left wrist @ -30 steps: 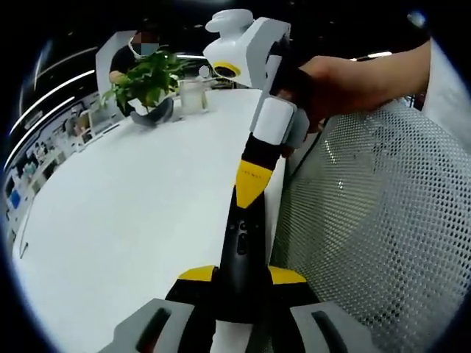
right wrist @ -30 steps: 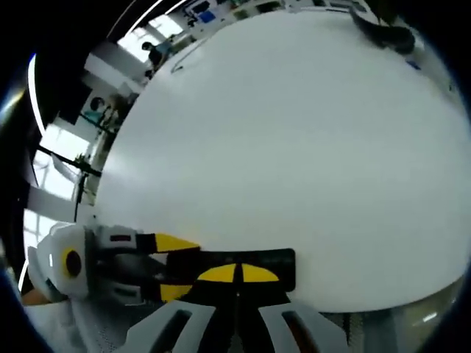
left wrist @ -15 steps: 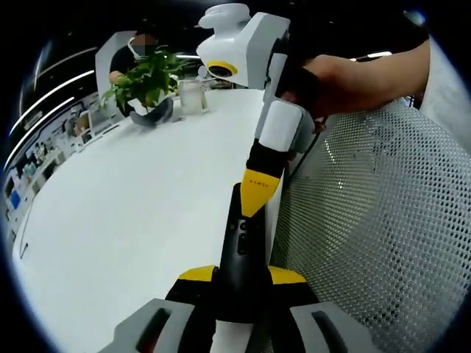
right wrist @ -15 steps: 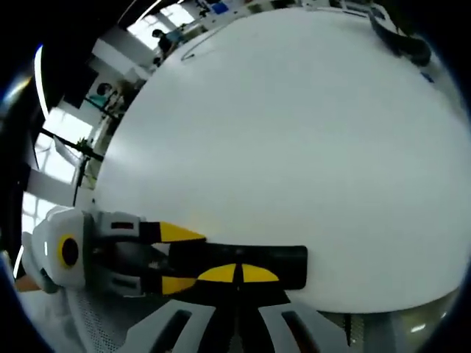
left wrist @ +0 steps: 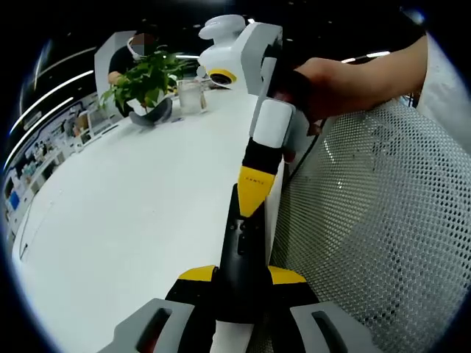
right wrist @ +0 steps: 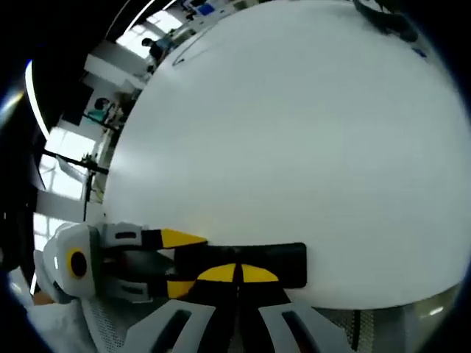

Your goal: Press the specified remote control buttons in sequence, fully releasing each button before pressing the next.

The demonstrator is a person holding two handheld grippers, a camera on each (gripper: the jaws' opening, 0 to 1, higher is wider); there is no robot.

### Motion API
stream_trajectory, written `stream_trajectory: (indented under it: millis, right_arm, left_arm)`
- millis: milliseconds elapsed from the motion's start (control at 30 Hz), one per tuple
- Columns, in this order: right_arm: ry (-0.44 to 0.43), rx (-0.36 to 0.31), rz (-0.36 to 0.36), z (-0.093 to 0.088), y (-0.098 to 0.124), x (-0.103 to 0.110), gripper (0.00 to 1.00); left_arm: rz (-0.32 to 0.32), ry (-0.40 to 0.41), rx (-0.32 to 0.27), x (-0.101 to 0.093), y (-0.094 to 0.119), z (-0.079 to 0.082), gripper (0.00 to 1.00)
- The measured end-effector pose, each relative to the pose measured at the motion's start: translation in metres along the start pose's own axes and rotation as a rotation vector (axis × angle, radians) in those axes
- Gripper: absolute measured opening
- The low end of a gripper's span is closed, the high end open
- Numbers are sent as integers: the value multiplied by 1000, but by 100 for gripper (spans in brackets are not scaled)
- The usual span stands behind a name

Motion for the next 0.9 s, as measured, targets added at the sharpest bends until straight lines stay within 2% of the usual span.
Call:
stream_trajectory:
  millis: [133,300,500,533,600,700,900]
  right_arm:
    - [16,5,-5,0,1,1,0]
    - [-11,6,25,0,2,-2,0]
    - [-86,-11,79,-2,5,-4,0]
    - [-91,-11,66,-2,5,-3,0]
    - [-51,20,-8,-4,8,-4,0]
    - [-36,5,-60,-4,11,-5,0]
    - [-36,19,-66,-6,12,-5,0]
  left_arm:
    - [-3,-2,-1,0,0,0,24]
    - [-8,-4,-3,0,0,1,24]
    - [-9,-4,-5,0,0,2,24]
    - [-9,-3,-5,-1,0,2,24]
    - [-9,-1,-6,-1,0,2,24]
    - [-8,1,-7,-1,1,1,24]
    - [-8,1,-8,-1,1,2,24]
Point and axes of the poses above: the point that each gripper's makers call its tool centre point, and the gripper's own axes: y roughly backward along the fingers, x roughly to its left, z roughly out of its top, the point moved 5 cm from there along y, roughly backward along the fingers, and after that the axes turned 9 degrees about x, right-handed, at the moved point
